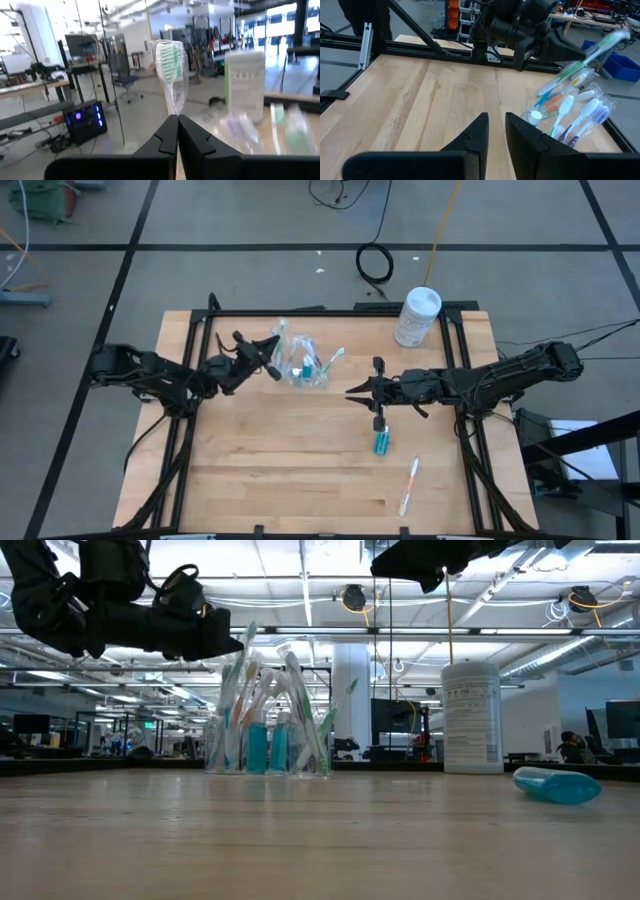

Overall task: Pick & Place toothbrushing station
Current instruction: Put the green toothbrush into the transparent organizer

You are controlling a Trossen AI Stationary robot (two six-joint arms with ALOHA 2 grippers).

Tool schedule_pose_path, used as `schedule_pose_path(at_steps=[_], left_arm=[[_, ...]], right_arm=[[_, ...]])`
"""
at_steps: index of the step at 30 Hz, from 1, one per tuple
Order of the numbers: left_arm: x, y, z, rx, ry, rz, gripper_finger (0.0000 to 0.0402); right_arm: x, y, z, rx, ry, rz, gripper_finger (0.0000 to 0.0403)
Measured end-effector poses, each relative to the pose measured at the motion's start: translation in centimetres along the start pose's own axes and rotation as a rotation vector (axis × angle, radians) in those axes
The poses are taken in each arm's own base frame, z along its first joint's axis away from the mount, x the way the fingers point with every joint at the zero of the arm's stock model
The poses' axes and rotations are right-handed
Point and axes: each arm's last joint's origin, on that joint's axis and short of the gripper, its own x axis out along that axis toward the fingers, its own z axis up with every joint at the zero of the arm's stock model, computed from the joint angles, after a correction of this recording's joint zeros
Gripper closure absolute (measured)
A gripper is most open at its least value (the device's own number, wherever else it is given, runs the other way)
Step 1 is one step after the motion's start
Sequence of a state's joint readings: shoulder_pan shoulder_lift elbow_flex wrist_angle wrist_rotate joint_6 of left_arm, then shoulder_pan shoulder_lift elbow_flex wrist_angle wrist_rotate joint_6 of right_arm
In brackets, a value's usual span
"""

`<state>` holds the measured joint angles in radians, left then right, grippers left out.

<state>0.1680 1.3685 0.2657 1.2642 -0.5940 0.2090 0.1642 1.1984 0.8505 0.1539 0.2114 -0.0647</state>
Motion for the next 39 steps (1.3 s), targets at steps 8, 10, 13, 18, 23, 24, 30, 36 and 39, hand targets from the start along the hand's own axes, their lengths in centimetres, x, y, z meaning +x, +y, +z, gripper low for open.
schedule_pose_path(at_steps=[8, 10, 13, 18, 23, 24, 30, 36, 39], left_arm=[[-0.2, -0.3, -1.8, 0.057, 0.161, -0.048, 0.0393], [-0.2, -0.4, -1.9, 0.059, 0.172, -0.052, 0.0388], [-0.4, -0.7, -1.9, 0.065, 0.172, -0.069, 0.0389], [-0.9, -1.5, -1.7, 0.091, 0.164, -0.114, 0.0397], [-1.5, -2.3, -1.9, 0.154, 0.180, -0.159, 0.0384], [-1.6, -2.4, -2.0, 0.164, 0.192, -0.160, 0.0384], [-2.1, -2.4, -2.7, 0.173, 0.273, -0.061, 0.0398], [-2.4, -2.5, -3.3, 0.178, 0.327, -0.034, 0.0380], [-2.6, -2.6, -3.4, 0.179, 0.340, -0.042, 0.0384]], right_arm=[[0.0, 0.0, 0.0, 0.000, 0.000, 0.000, 0.0348], [0.0, 0.0, 0.0, 0.000, 0.000, 0.000, 0.0349], [0.0, 0.0, 0.0, 0.000, 0.000, 0.000, 0.0349], [0.0, 0.0, 0.0, 0.000, 0.000, 0.000, 0.0348], [0.0, 0.0, 0.0, 0.000, 0.000, 0.000, 0.0349], [0.0, 0.0, 0.0, 0.000, 0.000, 0.000, 0.0348], [0.0, 0.0, 0.0, 0.000, 0.000, 0.000, 0.0349], [0.0, 0.0, 0.0, 0.000, 0.001, 0.000, 0.0348], [0.0, 0.0, 0.0, 0.000, 0.001, 0.000, 0.0349]])
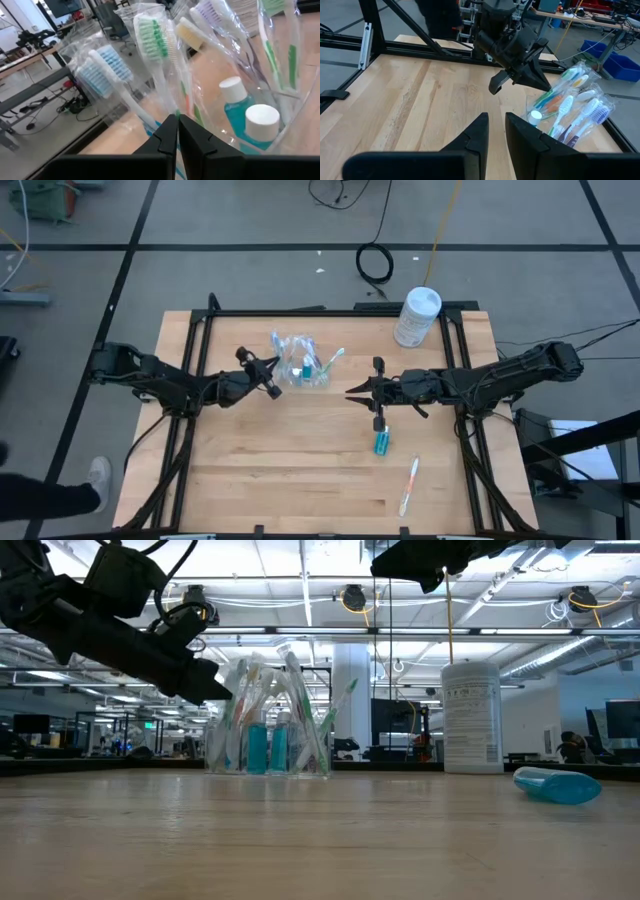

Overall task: Pick & Place toothbrushing station
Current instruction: Put the green toothbrush into the transparent organizer, then put the blue mouthwash into the transparent organizer

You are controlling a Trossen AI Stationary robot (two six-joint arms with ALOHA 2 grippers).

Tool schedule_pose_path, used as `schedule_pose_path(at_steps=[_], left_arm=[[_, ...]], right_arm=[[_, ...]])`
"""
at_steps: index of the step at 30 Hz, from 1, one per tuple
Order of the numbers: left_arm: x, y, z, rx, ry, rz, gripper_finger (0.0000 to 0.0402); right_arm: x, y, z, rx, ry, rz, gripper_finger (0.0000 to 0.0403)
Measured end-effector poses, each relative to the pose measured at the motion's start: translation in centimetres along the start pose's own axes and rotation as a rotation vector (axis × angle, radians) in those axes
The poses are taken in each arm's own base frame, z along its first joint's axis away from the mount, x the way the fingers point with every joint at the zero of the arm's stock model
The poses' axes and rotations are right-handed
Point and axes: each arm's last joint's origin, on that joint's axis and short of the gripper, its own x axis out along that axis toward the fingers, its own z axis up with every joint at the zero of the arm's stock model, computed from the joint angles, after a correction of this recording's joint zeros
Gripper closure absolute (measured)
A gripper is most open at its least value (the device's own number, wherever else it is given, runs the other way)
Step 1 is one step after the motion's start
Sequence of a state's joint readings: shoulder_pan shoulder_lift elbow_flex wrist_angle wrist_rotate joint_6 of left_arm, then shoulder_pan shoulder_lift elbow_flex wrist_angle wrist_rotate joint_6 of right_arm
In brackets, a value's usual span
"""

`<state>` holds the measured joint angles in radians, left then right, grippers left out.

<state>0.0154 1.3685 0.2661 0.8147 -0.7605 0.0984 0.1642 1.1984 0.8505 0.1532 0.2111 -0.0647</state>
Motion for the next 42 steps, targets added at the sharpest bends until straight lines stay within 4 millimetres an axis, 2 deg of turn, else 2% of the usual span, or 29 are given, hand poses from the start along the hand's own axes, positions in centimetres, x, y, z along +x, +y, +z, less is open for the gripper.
schedule_pose_path(at_steps=[4, 7, 19, 25, 30, 36, 39, 42], left_arm=[[-0.2, -0.2, 0.0, 0.001, -0.001, -0.012, 0.0398], [-0.2, -0.3, 0.0, 0.006, -0.002, -0.017, 0.0391], [-0.3, -0.3, 0.0, -0.026, -0.002, -0.020, 0.0276], [-1.3, -0.6, 1.2, -0.047, -0.057, -0.050, 0.0240], [-2.7, -0.5, 2.5, -0.083, -0.123, -0.071, 0.0238], [-4.0, -0.6, 3.5, -0.108, -0.180, -0.118, 0.0244], [-4.2, -0.7, 3.6, -0.086, -0.187, -0.130, 0.0245], [-4.3, -0.8, 3.6, -0.081, -0.187, -0.132, 0.0245]], right_arm=[[0.0, 0.0, 0.0, 0.000, 0.000, 0.000, 0.0349], [0.0, 0.0, 0.0, 0.000, 0.000, 0.000, 0.0348], [0.0, 0.0, 0.0, 0.000, 0.000, 0.000, 0.0348], [0.0, 0.0, 0.0, 0.000, 0.000, 0.000, 0.0348], [0.0, 0.0, -0.3, -0.002, 0.010, 0.004, 0.0348], [0.1, 0.2, -2.3, -0.121, 0.061, 0.011, 0.0348], [0.2, 0.2, -2.2, -0.245, -0.009, 0.003, 0.0349], [0.0, 0.2, -1.8, -0.282, -0.172, -0.007, 0.0348]])
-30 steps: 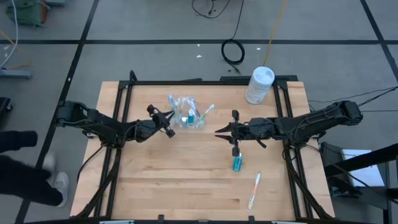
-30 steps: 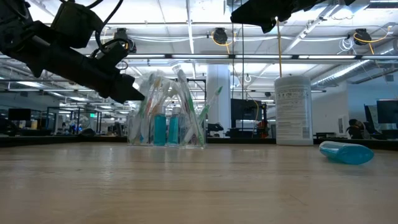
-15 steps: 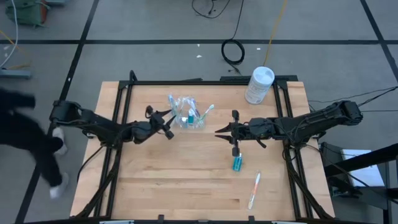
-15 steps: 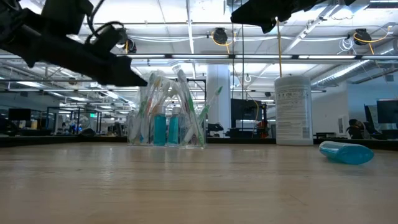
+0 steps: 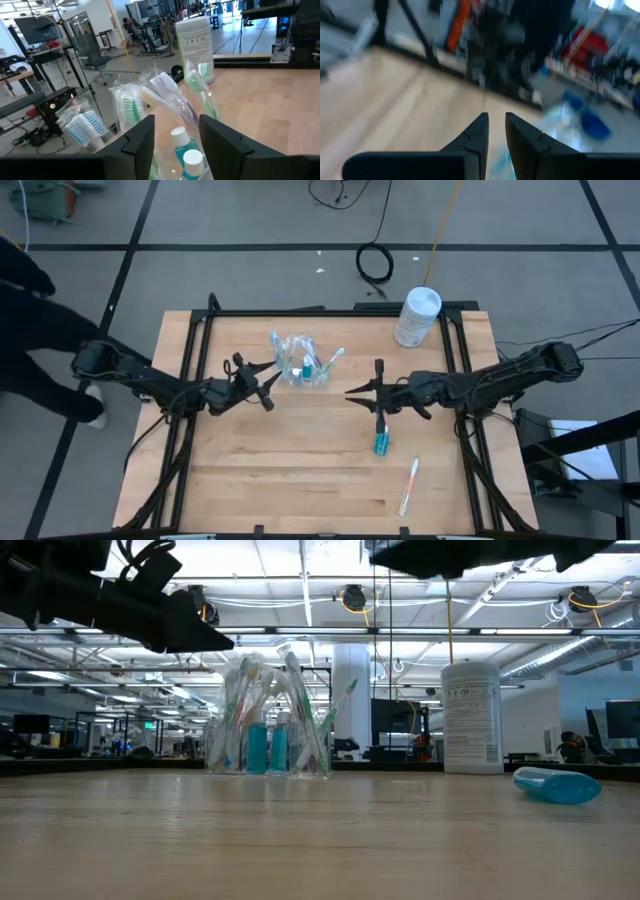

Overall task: Pick & Place toothbrushing station
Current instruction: Put the blue mouthwash into the transparent organizer

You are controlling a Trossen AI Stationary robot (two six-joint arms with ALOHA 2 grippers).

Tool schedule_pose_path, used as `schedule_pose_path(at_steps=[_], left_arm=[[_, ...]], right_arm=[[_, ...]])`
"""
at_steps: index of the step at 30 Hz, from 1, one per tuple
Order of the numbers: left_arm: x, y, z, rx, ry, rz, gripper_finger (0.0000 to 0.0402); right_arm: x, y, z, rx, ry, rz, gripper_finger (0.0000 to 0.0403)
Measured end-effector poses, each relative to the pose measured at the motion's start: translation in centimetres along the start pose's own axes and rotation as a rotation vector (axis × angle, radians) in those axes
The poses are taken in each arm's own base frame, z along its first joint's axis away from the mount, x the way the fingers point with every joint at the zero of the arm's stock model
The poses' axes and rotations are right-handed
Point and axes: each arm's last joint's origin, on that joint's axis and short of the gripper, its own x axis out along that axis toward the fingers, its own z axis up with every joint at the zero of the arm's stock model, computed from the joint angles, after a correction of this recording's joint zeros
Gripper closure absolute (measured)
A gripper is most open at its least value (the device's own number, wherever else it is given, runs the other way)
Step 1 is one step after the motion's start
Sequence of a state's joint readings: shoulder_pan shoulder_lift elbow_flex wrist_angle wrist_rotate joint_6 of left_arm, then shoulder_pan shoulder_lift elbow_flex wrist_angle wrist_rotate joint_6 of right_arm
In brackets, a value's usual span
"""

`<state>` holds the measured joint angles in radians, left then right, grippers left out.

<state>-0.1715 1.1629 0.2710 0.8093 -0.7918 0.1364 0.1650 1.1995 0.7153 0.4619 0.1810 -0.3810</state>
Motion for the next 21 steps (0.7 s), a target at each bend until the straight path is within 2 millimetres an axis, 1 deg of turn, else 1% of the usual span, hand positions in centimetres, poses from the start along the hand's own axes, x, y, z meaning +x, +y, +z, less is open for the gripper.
schedule_pose_path(at_steps=[2, 5, 8, 11, 16, 18, 21], left_arm=[[0.0, 0.0, 0.0, 0.001, 0.001, 0.000, 0.0245], [0.0, 0.0, -0.3, 0.021, 0.021, -0.003, 0.0245], [0.0, 0.0, -0.4, 0.017, 0.030, -0.004, 0.0245], [0.0, 0.0, -0.4, 0.018, 0.031, -0.005, 0.0245], [0.0, 0.0, -0.4, 0.021, 0.035, -0.008, 0.0245], [0.0, 0.0, -0.4, 0.022, 0.035, -0.009, 0.0245], [0.0, 0.0, -0.4, 0.022, 0.035, -0.009, 0.0245]], right_arm=[[-0.2, 0.1, 0.0, 0.012, -0.101, 0.019, 0.0348], [-0.6, 0.7, -0.8, -0.013, -0.201, 0.101, 0.0346], [-0.9, 1.4, -2.0, -0.109, -0.260, 0.175, 0.0336], [-0.7, 1.6, -2.0, -0.118, -0.303, 0.185, 0.0316], [-0.3, 1.7, -2.2, -0.029, -0.298, 0.185, 0.0268], [-0.3, 1.9, -2.3, 0.049, -0.281, 0.206, 0.0251], [-0.3, 2.5, -2.7, 0.164, -0.205, 0.254, 0.0233]])
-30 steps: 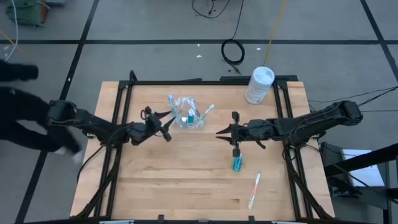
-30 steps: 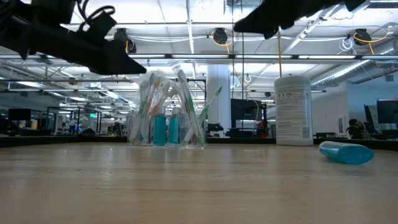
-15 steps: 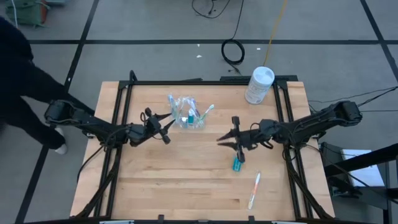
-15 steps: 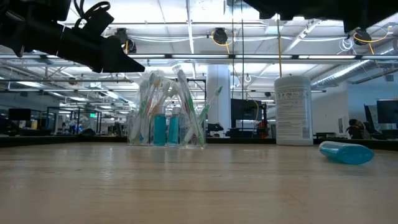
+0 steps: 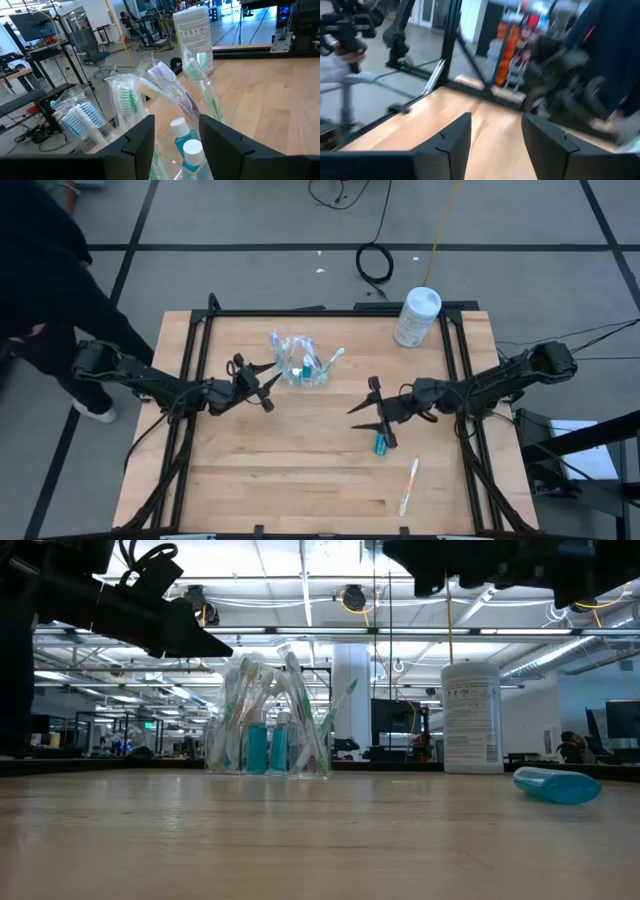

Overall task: Pick & Place toothbrushing station
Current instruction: Put the blue mouthwash into the transparent organizer

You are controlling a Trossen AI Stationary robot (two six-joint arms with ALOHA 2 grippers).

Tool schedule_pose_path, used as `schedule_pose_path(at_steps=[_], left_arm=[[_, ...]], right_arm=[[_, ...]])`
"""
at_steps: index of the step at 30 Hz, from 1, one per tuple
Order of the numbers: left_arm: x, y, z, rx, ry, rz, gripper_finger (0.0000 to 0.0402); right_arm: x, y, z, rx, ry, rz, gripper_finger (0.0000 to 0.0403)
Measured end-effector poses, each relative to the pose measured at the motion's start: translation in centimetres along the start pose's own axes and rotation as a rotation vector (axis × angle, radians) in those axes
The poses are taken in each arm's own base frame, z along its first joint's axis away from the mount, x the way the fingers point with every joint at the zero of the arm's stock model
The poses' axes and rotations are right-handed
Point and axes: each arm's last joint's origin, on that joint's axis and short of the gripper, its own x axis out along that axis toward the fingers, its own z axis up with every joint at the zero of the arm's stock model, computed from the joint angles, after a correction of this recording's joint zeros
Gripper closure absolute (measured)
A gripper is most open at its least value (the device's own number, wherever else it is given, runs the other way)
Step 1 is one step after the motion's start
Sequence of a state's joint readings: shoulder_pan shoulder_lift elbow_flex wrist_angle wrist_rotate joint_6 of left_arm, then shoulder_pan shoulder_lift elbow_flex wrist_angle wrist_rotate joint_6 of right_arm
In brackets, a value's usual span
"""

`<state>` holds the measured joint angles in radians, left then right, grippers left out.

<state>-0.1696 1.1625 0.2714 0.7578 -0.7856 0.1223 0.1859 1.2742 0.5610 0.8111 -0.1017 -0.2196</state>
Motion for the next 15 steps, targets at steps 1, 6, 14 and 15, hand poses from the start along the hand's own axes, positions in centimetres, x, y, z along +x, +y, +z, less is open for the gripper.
schedule_pose_path(at_steps=[1, 6, 14, 15], left_arm=[[0.0, 0.0, 0.0, 0.000, 0.000, 0.000, 0.0245], [0.0, 0.0, 0.0, 0.000, 0.000, 0.000, 0.0245], [0.0, 0.0, 0.0, 0.001, 0.003, -0.003, 0.0245], [0.0, 0.0, 0.0, 0.001, 0.003, -0.003, 0.0245]], right_arm=[[0.0, 0.2, -0.1, 0.020, 0.016, 0.003, 0.0229], [0.8, 1.0, 1.0, 0.054, 0.153, -0.197, 0.0223], [0.5, 2.4, 1.2, 0.330, 0.531, -0.538, 0.0231], [0.2, 2.7, 0.9, 0.394, 0.567, -0.550, 0.0231]])
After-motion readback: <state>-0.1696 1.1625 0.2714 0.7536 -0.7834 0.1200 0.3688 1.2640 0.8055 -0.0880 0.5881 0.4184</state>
